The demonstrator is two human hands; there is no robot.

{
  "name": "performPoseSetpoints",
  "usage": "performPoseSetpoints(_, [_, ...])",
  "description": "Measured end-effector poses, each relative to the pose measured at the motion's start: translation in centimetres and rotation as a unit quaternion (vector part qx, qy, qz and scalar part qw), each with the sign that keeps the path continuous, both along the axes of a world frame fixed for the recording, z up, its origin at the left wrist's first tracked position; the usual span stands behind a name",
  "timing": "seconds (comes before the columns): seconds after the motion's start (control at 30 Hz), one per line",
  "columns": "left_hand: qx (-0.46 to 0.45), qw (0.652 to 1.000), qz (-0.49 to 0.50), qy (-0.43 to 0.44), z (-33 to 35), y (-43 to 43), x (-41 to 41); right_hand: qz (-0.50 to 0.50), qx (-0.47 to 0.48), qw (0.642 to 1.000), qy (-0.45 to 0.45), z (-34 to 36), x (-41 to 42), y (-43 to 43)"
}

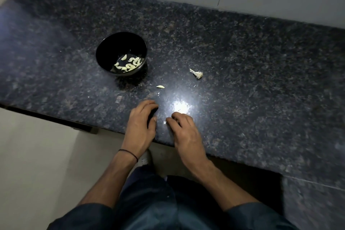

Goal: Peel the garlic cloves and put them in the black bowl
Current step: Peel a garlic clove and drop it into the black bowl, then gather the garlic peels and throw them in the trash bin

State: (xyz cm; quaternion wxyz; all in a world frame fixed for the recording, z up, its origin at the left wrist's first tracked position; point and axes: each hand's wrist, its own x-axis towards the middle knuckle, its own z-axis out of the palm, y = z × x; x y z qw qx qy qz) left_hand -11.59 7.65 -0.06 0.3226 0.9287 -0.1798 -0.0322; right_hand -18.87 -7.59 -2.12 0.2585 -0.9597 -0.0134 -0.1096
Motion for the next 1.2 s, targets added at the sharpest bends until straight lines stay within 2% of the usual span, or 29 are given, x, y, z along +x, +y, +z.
performPoseSetpoints(0.1, [-0.004, 1.0, 0.007, 0.005, -0.1, -0.1, -0.2, 0.03, 0.001, 0.999, -0.03, -0.2, 0.1, -1.3])
performPoseSetpoints(0.4, [-0.022, 1.0, -0.003, 0.012, 0.2, 0.3, 0.0, 0.091, -0.093, 0.989, -0.068, 0.5, 1.1, -3.0])
performPoseSetpoints(0.47, [-0.02, 1.0, -0.012, 0.012, 0.2, 0.5, 0.1, 0.066, -0.044, 0.996, -0.051, 0.7, 1.4, -2.8])
performPoseSetpoints(0.53, [-0.02, 1.0, -0.022, 0.01, 0.1, 0.7, 0.4, -0.011, 0.107, 0.994, -0.021, 1.3, 1.7, -2.4])
performPoseSetpoints(0.57, [-0.02, 0.999, -0.028, 0.01, 0.1, 0.8, 0.5, -0.071, 0.205, 0.976, -0.007, 2.0, 1.9, -2.2])
performPoseSetpoints(0.63, [-0.023, 0.998, -0.053, 0.007, 0.1, 0.9, 0.8, -0.195, 0.378, 0.904, 0.032, 3.4, 2.1, -2.1])
performPoseSetpoints(0.77, [-0.046, 0.991, -0.128, -0.012, -0.1, 1.1, 2.0, -0.307, 0.529, 0.79, 0.039, 5.6, 1.5, -2.5])
performPoseSetpoints(0.97, [-0.084, 0.962, -0.261, -0.002, -0.8, 0.3, 4.6, -0.378, 0.65, 0.658, -0.029, 6.4, 0.6, -0.7])
performPoseSetpoints(1.1, [-0.105, 0.934, -0.339, -0.028, -1.6, -0.2, 6.2, -0.433, 0.695, 0.568, -0.082, 6.5, -0.3, 1.9])
performPoseSetpoints(1.2, [-0.118, 0.914, -0.386, -0.044, -2.0, -0.3, 7.1, -0.459, 0.714, 0.516, -0.108, 5.8, -0.9, 4.4])
